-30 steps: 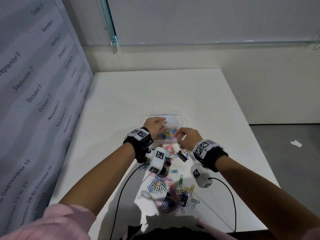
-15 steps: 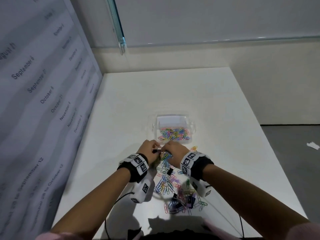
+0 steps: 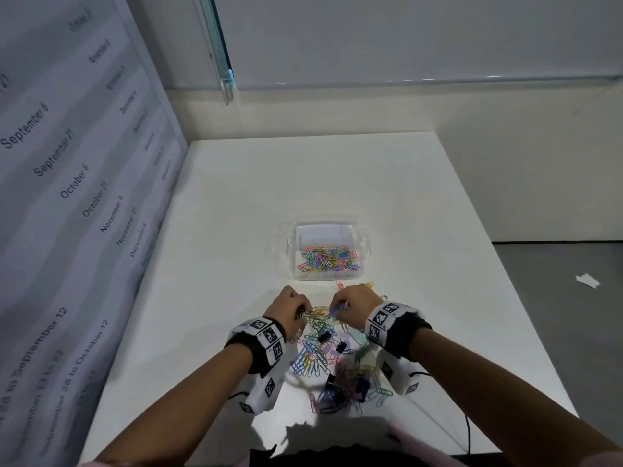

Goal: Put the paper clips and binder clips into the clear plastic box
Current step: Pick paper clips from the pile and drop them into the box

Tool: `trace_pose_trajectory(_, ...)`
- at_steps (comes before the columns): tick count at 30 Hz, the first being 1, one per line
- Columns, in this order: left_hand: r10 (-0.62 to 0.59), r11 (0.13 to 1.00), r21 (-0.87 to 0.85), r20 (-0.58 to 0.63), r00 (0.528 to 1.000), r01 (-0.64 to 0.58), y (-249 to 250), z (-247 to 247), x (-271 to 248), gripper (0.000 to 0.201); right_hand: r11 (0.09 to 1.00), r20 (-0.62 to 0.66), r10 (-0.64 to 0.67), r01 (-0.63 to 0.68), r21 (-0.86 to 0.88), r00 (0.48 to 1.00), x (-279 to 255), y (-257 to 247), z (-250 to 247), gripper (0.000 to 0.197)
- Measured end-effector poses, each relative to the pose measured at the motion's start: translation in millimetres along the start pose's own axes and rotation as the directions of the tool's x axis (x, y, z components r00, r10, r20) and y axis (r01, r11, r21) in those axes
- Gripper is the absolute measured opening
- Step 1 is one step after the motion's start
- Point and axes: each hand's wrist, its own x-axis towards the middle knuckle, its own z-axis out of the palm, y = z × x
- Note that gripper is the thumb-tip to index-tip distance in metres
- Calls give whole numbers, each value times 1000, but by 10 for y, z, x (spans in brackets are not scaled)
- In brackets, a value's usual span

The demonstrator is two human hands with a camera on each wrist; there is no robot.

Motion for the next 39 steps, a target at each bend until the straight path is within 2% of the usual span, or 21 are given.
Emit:
trace_pose_trajectory(3, -31, 993, 109, -83, 996, 39, -18, -47, -1, 24, 997, -30, 49, -47, 67, 998, -25, 34, -78, 24)
trace_pose_trajectory(5, -79, 980, 176, -81, 994, 92, 32, -95, -2, 33, 993, -49, 67, -62, 100, 997, -30, 38, -121, 25)
trace_pose_trajectory(8, -22, 976, 214, -67, 997, 36, 190, -130, 29, 44, 990, -102, 77, -64, 124, 992, -19, 20, -166, 24)
trace_pose_trajectory(11, 71, 973, 216, 49, 996, -80, 349, -85, 105, 48, 990, -132, 86, -69, 127, 988, -8, 11, -214, 22)
trace_pose_trajectory(13, 69, 972, 212, 145, 987, -99, 416, -30, 145, 52, 988, -146, 94, -75, 136, 985, -7, 28, -258, 20)
trace_pose_trajectory(15, 45, 967, 239, 174, 984, -87, 442, 11, 178, 56, 990, -164, 90, -70, 123, 982, 5, 68, -285, 19)
trace_pose_trajectory(18, 1, 979, 199, 181, 983, -37, 452, 12, 225, 54, 993, -64, 97, -92, 76, 993, 4, 110, -274, 26)
trace_pose_trajectory(20, -12, 985, 173, 171, 985, -18, 439, -14, 251, 43, 994, 29, 109, -109, 3, 994, -1, 113, -203, 37)
trace_pose_trajectory(23, -29, 991, 132, 156, 987, 8, 379, -33, 253, 28, 992, 64, 95, -90, -85, 993, 15, 118, -63, 41)
trace_pose_trajectory(27, -94, 994, -42, 100, 991, 98, 276, -61, 227, 15, 995, 26, 73, -71, -63, 997, 15, 109, -20, 28)
trace_pose_trajectory(29, -130, 980, -147, 48, 990, 135, 256, -96, 218, 17, 996, 1, 80, -80, -36, 997, 22, 120, -38, 23)
trace_pose_trajectory(32, -155, 945, -288, 22, 988, 155, 255, -162, 223, 22, 994, -31, 110, -110, 22, 993, 23, 144, -77, 33)
trace_pose_trajectory(35, -159, 849, -504, 49, 986, 161, 288, -249, 266, 17, 992, -55, 113, -110, 54, 992, 26, 192, -71, 27)
trace_pose_trajectory(37, -169, 736, -653, 77, 983, 178, 343, -323, 312, 21, 987, -29, 133, -130, 92, 991, 16, 212, -61, 20)
trace_pose_trajectory(39, -189, 645, -743, 75, 979, 182, 405, -412, 364, 21, 987, 27, 138, -139, 80, 990, 19, 218, -37, 39)
